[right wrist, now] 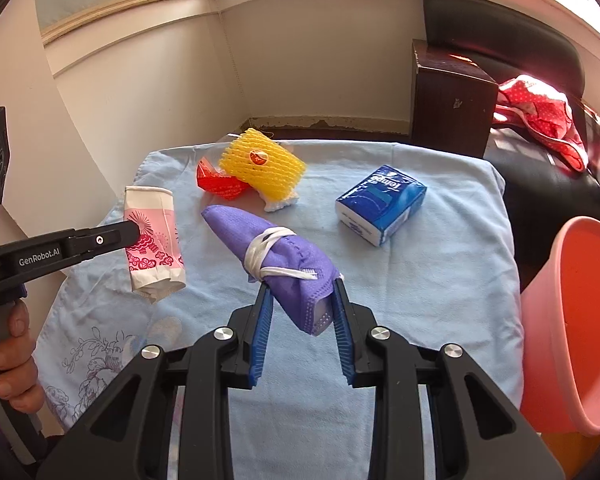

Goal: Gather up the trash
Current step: 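Carry the paper packet and purple pouch in both tools over the pink basin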

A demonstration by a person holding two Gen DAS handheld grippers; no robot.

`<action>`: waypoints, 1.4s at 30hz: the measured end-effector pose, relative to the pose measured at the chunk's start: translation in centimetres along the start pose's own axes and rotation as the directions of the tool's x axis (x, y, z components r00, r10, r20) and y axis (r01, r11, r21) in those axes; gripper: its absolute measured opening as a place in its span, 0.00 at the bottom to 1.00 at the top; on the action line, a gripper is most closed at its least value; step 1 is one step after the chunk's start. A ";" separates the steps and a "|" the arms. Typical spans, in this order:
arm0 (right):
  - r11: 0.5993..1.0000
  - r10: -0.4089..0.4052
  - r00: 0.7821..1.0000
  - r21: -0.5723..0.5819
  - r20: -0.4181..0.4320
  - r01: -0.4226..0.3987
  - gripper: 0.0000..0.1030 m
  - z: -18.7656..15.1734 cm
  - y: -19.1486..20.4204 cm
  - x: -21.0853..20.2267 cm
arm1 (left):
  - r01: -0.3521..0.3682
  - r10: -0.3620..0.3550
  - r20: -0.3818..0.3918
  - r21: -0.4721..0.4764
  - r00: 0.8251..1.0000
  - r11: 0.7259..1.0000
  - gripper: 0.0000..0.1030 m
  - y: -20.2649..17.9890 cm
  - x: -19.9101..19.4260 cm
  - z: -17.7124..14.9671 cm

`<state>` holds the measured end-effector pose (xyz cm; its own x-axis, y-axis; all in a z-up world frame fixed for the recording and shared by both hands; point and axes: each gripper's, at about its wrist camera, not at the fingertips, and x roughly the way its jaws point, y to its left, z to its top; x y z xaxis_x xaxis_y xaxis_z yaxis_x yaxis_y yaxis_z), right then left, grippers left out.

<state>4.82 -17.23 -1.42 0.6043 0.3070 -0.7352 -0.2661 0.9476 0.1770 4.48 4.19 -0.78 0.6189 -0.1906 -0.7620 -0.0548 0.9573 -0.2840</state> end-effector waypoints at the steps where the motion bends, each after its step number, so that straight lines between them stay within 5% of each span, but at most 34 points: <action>1: 1.000 -0.008 1.000 0.010 0.007 0.008 0.29 -0.1 -0.3 -0.4 | 0.002 -0.002 0.002 0.012 1.000 1.000 0.04 -0.5 -0.1 -0.1; 15: 0.986 -0.135 0.987 0.104 0.083 0.127 0.29 -1.5 -5.0 -5.4 | 0.053 -0.059 0.025 0.195 0.998 0.979 0.04 -9.2 -0.1 -1.1; 28: 0.943 -0.256 0.959 0.247 0.120 0.221 0.29 -2.5 -11.2 -9.5 | 0.140 -0.156 0.014 0.365 0.988 0.920 0.04 -18.0 0.6 -1.7; 42: 0.829 -0.436 0.897 0.420 0.070 0.370 0.29 -5.5 -18.7 -12.4 | 0.367 -0.359 -0.109 0.468 0.927 0.804 0.04 -27.8 1.7 -3.5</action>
<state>-1.80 -39.29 0.81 0.7106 -0.1320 -0.6911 0.3188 0.9360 0.1490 4.31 -23.52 3.75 0.5081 -0.5444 -0.6674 0.5496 0.8016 -0.2354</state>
